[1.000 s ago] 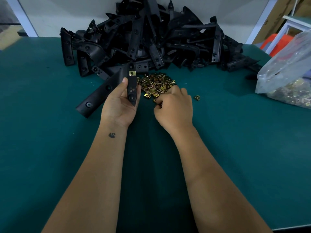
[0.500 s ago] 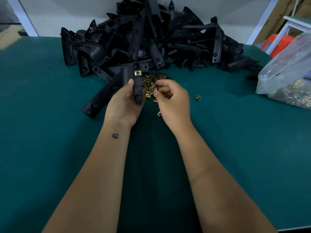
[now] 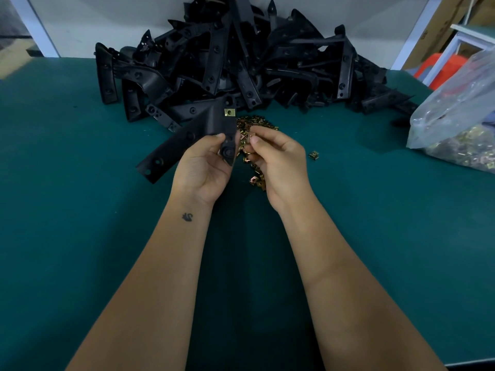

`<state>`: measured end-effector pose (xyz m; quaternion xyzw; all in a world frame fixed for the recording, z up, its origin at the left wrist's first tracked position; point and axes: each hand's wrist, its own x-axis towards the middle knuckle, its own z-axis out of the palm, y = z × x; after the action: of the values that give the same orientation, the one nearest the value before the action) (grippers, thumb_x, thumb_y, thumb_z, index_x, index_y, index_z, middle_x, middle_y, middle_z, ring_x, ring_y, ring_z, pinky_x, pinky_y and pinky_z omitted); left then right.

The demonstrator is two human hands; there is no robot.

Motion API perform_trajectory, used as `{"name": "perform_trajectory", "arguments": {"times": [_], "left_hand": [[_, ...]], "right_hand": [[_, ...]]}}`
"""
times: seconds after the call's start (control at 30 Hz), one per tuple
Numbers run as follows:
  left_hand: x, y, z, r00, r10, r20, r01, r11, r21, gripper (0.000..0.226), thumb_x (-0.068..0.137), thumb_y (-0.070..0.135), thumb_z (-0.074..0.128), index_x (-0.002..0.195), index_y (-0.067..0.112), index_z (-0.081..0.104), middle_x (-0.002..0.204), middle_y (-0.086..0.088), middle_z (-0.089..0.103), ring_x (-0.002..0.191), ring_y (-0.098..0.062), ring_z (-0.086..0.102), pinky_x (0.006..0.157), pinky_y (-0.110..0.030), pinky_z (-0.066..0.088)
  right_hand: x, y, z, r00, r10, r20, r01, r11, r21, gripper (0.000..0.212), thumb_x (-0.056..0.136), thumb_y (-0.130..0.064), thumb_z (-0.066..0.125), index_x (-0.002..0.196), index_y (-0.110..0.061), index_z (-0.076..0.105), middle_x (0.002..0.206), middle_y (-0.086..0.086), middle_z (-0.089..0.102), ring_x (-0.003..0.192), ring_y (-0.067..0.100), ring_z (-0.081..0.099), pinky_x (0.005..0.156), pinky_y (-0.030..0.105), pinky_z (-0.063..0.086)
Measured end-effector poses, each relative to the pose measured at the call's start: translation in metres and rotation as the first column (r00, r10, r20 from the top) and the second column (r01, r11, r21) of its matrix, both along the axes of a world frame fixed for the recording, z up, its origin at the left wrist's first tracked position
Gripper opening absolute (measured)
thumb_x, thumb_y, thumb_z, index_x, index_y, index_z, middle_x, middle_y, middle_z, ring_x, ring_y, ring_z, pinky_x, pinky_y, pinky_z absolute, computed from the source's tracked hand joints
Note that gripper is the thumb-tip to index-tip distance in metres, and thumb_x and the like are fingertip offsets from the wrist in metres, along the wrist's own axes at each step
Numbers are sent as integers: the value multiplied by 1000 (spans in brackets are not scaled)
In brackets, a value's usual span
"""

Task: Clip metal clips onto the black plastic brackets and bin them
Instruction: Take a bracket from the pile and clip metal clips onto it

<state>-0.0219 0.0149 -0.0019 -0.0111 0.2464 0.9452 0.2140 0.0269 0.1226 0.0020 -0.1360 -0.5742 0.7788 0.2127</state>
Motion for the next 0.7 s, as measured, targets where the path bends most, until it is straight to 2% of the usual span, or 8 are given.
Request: {"name": "perform_trajectory", "arguments": {"times": [0.1,0.27,0.47,0.53,0.63,0.7], "left_hand": [[0,0,1,1000,3,2,-3,1000,0,15,94,-7,48,96,-5,62,85,-15,73,80,-22,72,85,-27,58],[1,1,-1,1000,-12,25,14,998,-60,10,93,-3,54,95,-2,64,87,-12,72,79,-18,71,78,-23,59],[1,1,-3,999,-39,-4,37,982,-186,10,94,4,55,95,8,64,83,-2,71,80,-13,66,78,-22,56],[2,1,-2,999,-32,4,32,982,-186,13,94,4,57,87,8,68,78,-2,72,74,-12,68,72,-21,57],[3,1,-1,999,-43,-13,40,983,-182,35,94,5,58,64,11,76,75,-2,73,68,-9,70,66,-18,56],[4,1,-1,998,-52,-27,47,984,-174,34,94,5,58,66,10,77,76,-3,74,69,-9,71,66,-18,56]], "right_hand": [[1,0,1,1000,28,-12,-29,998,-54,20,90,4,62,93,-12,73,84,-2,71,77,9,65,72,24,51],[4,2,3,996,73,-55,-82,979,-185,18,93,1,60,97,-13,71,91,8,72,80,14,68,69,22,54],[3,3,2,996,68,-60,-77,982,-170,18,93,5,58,95,-7,71,88,9,71,78,14,68,71,21,54],[2,3,1,996,60,-61,-69,985,-157,18,93,5,58,92,-5,72,87,8,71,80,15,68,74,23,55],[1,2,0,996,40,-83,-50,991,-124,19,90,8,61,97,-6,71,88,7,72,82,15,69,78,24,56],[1,2,-1,995,39,-95,-52,989,-138,24,89,10,62,103,-8,69,90,8,73,84,15,70,80,24,57]]}}
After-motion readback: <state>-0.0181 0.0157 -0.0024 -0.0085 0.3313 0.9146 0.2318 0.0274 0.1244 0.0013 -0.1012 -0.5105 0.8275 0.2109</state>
